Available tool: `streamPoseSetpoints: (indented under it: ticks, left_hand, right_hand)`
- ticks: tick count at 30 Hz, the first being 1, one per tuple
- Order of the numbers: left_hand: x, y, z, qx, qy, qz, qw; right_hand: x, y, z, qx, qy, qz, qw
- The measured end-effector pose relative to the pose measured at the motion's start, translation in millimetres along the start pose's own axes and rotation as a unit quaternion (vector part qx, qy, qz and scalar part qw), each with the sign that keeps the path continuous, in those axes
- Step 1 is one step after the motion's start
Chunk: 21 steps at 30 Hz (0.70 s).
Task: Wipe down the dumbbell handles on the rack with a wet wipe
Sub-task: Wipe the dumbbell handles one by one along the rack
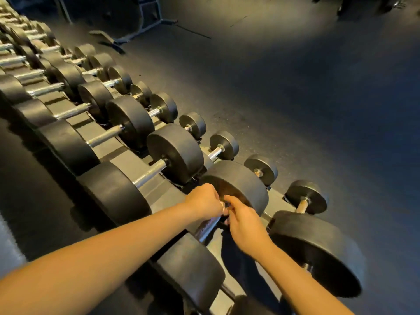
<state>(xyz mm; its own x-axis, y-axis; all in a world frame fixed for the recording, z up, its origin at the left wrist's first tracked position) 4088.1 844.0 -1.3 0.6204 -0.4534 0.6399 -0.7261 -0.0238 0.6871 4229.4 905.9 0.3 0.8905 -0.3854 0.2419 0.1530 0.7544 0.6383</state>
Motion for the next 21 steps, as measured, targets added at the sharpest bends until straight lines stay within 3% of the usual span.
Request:
streamPoseSetpoints:
  ticks: [3,6,9,11,14,17,18,21]
  left_hand:
    - [-9.3,0.7,4.1,0.077,0.033,0.016,0.996]
    - [-20.8,6.7,4.3,0.113,0.047,0.049,0.991]
    - [-30.4,4.3,11.1,0.155,0.065,0.088,0.982]
    - [-31.4,1.6,17.6,0.231,0.090,0.175,0.953]
    - [-26.4,2.9,24.3,0.353,0.144,0.329,0.864]
    - [-24.8,3.6,26.6,0.393,0.158,0.369,0.827]
    - [-23.9,3.1,24.1,0.374,0.147,0.354,0.844]
    - [-18.1,2.8,10.2,0.153,0.066,0.195,0.967]
  right_hand:
    - [9.8,16.9,7.0,0.060,-0.001,-0.118,0.991]
    - [1.7,40.0,13.5,0.101,0.029,-0.286,0.952]
    - [-34.9,47.6,15.4,0.071,-0.002,-0.297,0.952]
    - [-60.7,44.5,13.9,0.063,-0.016,-0.292,0.954]
    - [-78.4,34.1,6.9,0.082,-0.018,-0.331,0.940]
    - [-80.6,31.6,-0.8,0.045,0.003,-0.367,0.929]
    - [-80.7,32.1,-2.0,0.029,0.000,-0.363,0.931]
    - [-79.0,32.3,0.2,0.009,-0.023,-0.347,0.938]
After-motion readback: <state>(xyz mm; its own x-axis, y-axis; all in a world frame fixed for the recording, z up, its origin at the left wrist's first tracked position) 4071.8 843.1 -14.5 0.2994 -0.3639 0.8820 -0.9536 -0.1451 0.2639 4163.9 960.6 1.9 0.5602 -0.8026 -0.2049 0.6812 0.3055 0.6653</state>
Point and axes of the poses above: each hand's wrist, its own x-axis away from the middle knuckle, its own y-axis out of the back of the hand, z = x × y, the point moved 1 cm from there along -x, towards the middle knuckle, and after that the axes turned 8 degrees about y, right-handed, at the moved point
